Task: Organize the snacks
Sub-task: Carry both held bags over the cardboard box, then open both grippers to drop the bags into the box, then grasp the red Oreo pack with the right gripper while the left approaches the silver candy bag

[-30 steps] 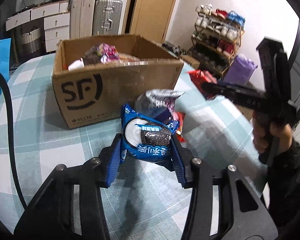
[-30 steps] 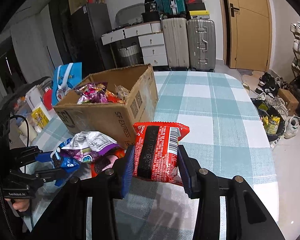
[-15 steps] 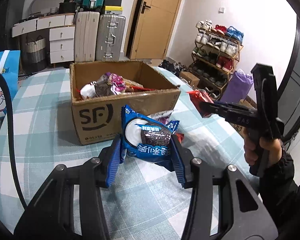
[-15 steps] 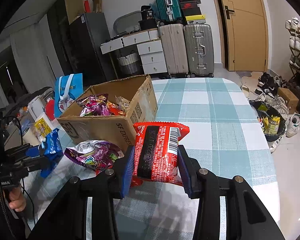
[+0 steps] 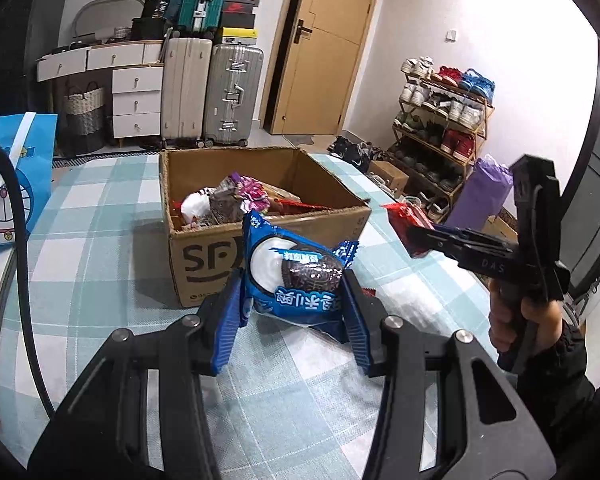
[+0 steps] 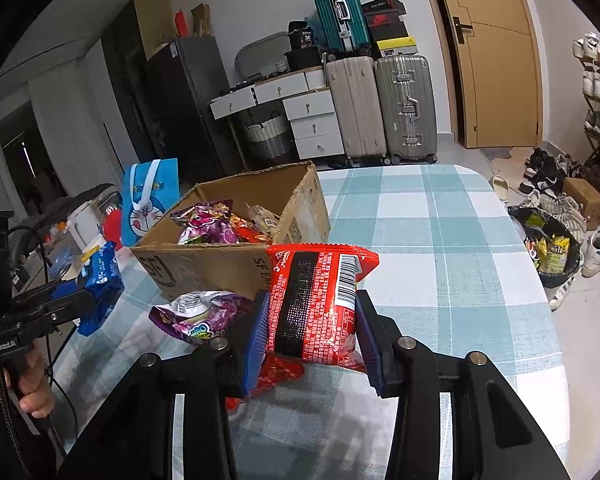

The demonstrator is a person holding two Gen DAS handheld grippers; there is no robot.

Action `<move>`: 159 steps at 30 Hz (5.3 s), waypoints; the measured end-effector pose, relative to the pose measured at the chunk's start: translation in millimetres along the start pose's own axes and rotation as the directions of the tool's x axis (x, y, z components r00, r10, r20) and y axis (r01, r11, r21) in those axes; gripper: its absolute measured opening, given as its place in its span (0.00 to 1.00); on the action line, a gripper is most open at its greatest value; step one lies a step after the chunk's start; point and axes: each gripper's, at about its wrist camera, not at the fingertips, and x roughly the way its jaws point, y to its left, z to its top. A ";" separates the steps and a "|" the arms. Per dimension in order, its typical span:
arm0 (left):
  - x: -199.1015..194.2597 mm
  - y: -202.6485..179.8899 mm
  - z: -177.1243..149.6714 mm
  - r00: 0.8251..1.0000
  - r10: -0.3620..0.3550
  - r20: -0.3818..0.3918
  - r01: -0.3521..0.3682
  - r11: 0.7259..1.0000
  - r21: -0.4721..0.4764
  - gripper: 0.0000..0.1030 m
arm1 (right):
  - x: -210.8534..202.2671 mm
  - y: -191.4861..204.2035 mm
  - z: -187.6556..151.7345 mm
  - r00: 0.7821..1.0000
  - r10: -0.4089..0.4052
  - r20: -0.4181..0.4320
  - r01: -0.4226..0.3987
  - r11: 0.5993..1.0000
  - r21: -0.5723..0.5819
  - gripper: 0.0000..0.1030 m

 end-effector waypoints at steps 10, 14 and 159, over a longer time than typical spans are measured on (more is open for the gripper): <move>-2.1 10.6 19.1 0.999 0.047 0.026 -0.047 0.998 -0.035 0.43 | -0.7 8.5 2.9 0.999 0.024 0.021 -0.024 1.000 -0.003 0.41; -2.2 16.3 28.4 0.997 0.072 0.038 -0.071 0.997 -0.037 0.43 | -2.2 11.2 5.9 0.999 0.033 0.037 -0.033 0.999 -0.002 0.41; 141.3 25.7 -33.6 0.947 0.255 -0.194 -0.261 0.965 -0.003 1.00 | 93.6 66.2 -43.1 0.945 -0.056 -0.323 -0.026 0.969 -0.246 0.57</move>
